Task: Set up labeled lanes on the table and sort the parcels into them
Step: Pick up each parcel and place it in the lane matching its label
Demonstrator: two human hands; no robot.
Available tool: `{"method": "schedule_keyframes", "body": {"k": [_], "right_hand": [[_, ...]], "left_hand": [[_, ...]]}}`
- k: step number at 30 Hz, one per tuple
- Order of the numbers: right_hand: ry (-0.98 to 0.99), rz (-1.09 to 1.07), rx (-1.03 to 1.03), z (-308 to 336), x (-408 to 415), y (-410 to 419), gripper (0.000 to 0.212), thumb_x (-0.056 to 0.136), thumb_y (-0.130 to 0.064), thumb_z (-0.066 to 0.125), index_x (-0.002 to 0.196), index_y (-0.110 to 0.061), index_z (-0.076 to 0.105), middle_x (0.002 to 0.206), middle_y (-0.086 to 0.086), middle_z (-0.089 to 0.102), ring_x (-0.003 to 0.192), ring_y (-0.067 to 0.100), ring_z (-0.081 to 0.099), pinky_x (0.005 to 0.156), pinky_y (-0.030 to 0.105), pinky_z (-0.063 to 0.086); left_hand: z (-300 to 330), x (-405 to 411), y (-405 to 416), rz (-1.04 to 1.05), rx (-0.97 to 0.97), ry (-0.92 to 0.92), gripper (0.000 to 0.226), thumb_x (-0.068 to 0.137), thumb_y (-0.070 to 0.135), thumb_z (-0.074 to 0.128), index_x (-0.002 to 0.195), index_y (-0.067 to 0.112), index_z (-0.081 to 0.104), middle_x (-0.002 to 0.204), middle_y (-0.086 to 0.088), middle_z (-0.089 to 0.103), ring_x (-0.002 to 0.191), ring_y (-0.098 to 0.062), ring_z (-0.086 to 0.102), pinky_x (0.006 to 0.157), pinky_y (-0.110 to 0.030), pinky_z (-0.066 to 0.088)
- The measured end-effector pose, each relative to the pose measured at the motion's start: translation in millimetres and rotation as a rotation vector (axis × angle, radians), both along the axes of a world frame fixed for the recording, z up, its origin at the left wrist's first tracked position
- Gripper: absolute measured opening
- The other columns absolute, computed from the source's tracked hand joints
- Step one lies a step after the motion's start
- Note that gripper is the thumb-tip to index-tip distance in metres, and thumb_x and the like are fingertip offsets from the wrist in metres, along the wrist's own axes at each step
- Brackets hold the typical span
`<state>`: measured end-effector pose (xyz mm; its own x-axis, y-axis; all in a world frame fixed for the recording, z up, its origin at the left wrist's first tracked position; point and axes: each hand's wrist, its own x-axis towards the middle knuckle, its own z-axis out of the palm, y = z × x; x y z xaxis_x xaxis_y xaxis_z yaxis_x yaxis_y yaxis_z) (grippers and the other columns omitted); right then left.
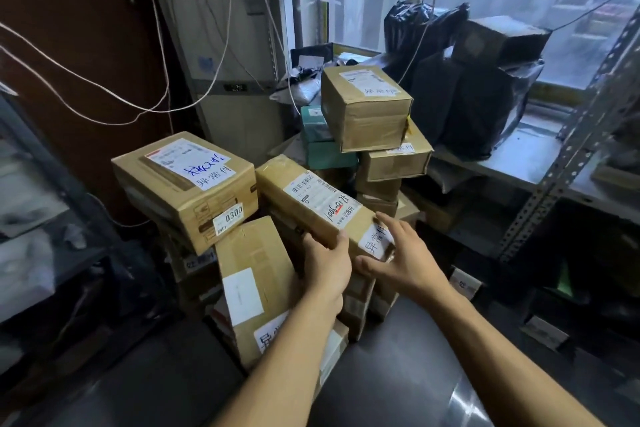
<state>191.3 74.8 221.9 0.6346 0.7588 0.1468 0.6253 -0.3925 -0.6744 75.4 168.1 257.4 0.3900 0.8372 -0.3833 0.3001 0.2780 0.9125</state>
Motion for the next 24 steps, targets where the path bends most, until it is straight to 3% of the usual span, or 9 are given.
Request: {"method": "schedule_keyframes", "body": {"k": [5,10,12,13,15,16,17,20,24], "right_hand": [[-0.021,-0.045,0.054,12,-10,-13,0.106,0.06,-0.075,0.063,0.149,-0.026,0.036,0.145,-0.007,0.042,0.132,0.012,0.038,0.1,0.022,0.03],[-0.054,-0.091,0.083,16,-30,-29,0.098,0.067,-0.066,0.071,0.15,-0.027,0.034,0.144,-0.011,0.039,0.13,0.004,0.033,0.101,0.018,0.028],[-0.055,-0.121,0.09,17,-42,-40,0.096,0.069,-0.065,0.071,0.149,-0.03,0.033,0.14,-0.016,0.037,0.126,-0.003,0.029,0.101,0.017,0.028],[-0.046,-0.135,0.101,17,-49,-47,0.094,0.069,-0.067,0.069,0.148,-0.032,0.033,0.135,-0.02,0.036,0.124,-0.006,0.028,0.1,0.016,0.029],[-0.029,-0.17,0.136,17,-66,-62,0.087,0.07,-0.072,0.062,0.145,-0.037,0.034,0.129,-0.026,0.033,0.122,-0.008,0.03,0.097,0.012,0.031],[-0.019,-0.193,0.157,17,-74,-70,0.081,0.074,-0.073,0.059,0.143,-0.038,0.036,0.127,-0.027,0.035,0.122,-0.011,0.031,0.095,0.008,0.031],[-0.005,-0.219,0.182,16,-83,-79,0.072,0.077,-0.072,0.057,0.14,-0.041,0.038,0.126,-0.029,0.037,0.122,-0.012,0.032,0.093,0.004,0.031],[0.053,-0.312,0.239,15,-105,-109,0.053,0.085,-0.058,0.058,0.133,-0.043,0.039,0.123,-0.033,0.04,0.12,-0.013,0.039,0.092,0.0,0.03],[0.192,-0.49,0.311,11,-129,-152,0.028,0.093,-0.034,0.064,0.119,-0.039,0.054,0.117,-0.02,0.055,0.106,-0.01,0.053,0.084,0.01,0.042]], "left_hand": [[4,4,-8,0.003,0.043,-0.025,0.077,0.086,0.052,0.06,0.148,0.026,0.023,0.142,-0.003,0.052,0.128,-0.03,0.051,0.11,-0.051,0.038],[0,-4,-18,-0.018,0.104,-0.008,0.08,0.084,0.054,0.064,0.147,0.023,0.027,0.133,-0.005,0.058,0.12,-0.029,0.055,0.104,-0.047,0.045],[-2,-8,-25,-0.041,0.096,-0.056,0.077,0.087,0.046,0.067,0.148,0.02,0.029,0.133,-0.004,0.059,0.112,-0.02,0.057,0.1,-0.038,0.047],[-2,-11,-29,-0.06,0.1,-0.079,0.074,0.087,0.044,0.067,0.148,0.02,0.031,0.131,0.0,0.059,0.103,-0.011,0.056,0.094,-0.026,0.047],[-2,-21,-39,-0.098,0.109,-0.122,0.066,0.089,0.04,0.067,0.145,0.023,0.037,0.12,0.013,0.059,0.085,0.004,0.048,0.072,-0.002,0.039],[-3,-26,-43,-0.122,0.107,-0.144,0.06,0.089,0.038,0.066,0.142,0.025,0.041,0.117,0.015,0.061,0.084,0.007,0.05,0.067,-0.001,0.041],[-5,-31,-48,-0.153,0.106,-0.163,0.056,0.088,0.038,0.066,0.139,0.026,0.044,0.118,0.012,0.064,0.09,0.006,0.055,0.075,-0.005,0.045],[-8,-47,-68,-0.276,0.065,-0.208,0.062,0.077,0.047,0.065,0.134,0.029,0.05,0.125,0.005,0.066,0.11,-0.013,0.064,0.099,-0.04,0.051],[-22,-61,-99,-0.459,-0.045,-0.283,0.053,0.064,0.053,0.067,0.114,0.037,0.061,0.109,0.011,0.073,0.102,-0.011,0.07,0.091,-0.043,0.057]]}}
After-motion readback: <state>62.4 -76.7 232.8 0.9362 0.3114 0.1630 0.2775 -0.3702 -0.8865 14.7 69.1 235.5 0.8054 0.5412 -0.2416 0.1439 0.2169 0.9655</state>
